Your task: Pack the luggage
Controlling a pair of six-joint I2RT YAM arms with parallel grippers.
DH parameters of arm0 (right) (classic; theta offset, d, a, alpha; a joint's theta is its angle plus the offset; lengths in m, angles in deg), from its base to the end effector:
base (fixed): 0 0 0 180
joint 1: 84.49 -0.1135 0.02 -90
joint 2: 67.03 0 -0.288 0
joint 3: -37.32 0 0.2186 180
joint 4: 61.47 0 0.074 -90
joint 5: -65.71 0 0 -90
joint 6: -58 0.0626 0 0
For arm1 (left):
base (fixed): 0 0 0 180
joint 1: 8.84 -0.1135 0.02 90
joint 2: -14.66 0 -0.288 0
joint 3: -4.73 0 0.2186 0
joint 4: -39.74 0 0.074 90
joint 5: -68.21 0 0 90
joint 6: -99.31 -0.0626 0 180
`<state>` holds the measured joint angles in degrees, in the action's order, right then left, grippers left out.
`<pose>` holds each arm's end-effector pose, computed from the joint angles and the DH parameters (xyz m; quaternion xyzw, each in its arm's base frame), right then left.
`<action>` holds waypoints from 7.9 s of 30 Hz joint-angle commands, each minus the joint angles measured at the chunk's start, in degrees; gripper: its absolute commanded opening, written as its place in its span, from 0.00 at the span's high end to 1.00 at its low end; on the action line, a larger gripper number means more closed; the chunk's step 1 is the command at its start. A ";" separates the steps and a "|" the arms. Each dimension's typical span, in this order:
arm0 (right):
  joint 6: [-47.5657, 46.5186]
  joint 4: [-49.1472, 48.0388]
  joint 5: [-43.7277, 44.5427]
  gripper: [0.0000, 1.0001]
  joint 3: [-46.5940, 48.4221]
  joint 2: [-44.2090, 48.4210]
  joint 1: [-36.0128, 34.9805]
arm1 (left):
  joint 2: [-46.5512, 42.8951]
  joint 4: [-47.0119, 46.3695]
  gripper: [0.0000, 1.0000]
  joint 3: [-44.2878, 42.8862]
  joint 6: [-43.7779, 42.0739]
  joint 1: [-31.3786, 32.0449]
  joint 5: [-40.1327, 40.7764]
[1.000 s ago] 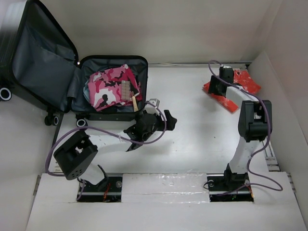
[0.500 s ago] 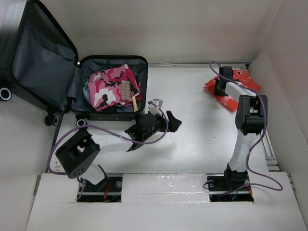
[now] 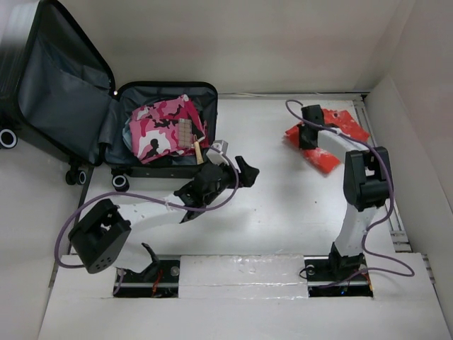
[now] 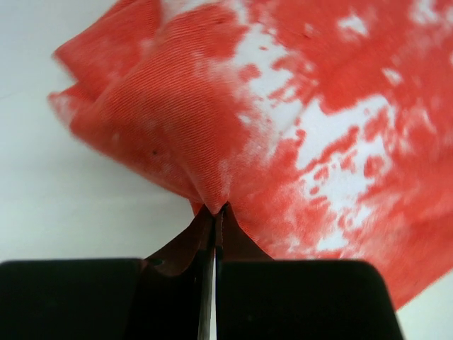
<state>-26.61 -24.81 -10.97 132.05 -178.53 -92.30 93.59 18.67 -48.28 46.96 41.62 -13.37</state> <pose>0.4133 0.0421 0.2100 0.0165 0.9437 -0.0736 0.3222 0.1960 -0.2230 0.2891 0.0326 0.7354 -0.4303 0.5225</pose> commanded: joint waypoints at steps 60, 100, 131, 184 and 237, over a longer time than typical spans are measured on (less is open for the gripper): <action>8.94 -8.96 -24.40 0.25 -35.91 83.02 -8.44 | 46.58 8.09 1.00 -34.48 32.24 -4.05 -9.03; 7.71 -6.49 -30.55 0.22 -35.91 81.63 -9.50 | 11.68 42.44 1.00 -42.72 -14.09 -60.48 -4.31; 5.77 -26.18 -34.86 0.56 -41.71 62.91 -29.19 | -8.02 56.77 0.35 -36.83 -15.76 -71.29 40.44; 11.22 -24.68 -15.61 0.92 -31.26 45.60 -29.98 | -20.23 35.32 0.25 -34.09 -17.62 -10.11 32.46; 17.39 -44.65 -21.33 0.53 -29.14 29.55 -18.13 | -0.18 21.28 0.45 -3.09 14.21 -31.51 -20.37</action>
<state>-10.31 -62.27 -23.69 102.65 -157.42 -108.43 90.73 28.53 -59.06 49.69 -4.48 -14.16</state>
